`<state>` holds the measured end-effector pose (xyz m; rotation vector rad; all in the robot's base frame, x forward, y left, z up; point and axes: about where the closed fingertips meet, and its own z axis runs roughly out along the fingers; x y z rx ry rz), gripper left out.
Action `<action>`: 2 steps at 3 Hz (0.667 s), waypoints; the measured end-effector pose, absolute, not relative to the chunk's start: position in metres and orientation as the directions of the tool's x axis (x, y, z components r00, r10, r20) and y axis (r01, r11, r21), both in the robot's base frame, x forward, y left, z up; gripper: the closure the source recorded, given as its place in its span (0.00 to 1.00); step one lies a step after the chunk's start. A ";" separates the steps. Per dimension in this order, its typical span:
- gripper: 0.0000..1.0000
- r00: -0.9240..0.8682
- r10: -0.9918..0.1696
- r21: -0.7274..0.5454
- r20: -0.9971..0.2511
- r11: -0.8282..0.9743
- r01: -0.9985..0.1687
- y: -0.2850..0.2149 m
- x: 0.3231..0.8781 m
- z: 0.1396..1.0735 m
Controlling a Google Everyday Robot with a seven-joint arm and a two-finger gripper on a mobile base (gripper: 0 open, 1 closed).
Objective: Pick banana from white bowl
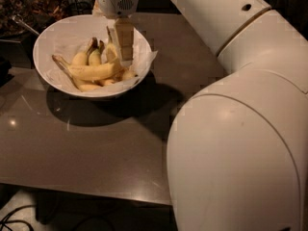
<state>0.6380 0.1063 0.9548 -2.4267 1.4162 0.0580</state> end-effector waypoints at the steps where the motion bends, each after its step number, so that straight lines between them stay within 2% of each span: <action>1: 0.00 0.515 -0.839 -0.258 -0.175 -0.466 -0.846 0.111 0.639 0.952; 2: 0.02 0.515 -0.841 -0.248 -0.164 -0.470 -0.847 0.113 0.640 0.948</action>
Offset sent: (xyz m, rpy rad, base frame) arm -0.0103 -0.0062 -0.0110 -0.1083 0.0490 0.0182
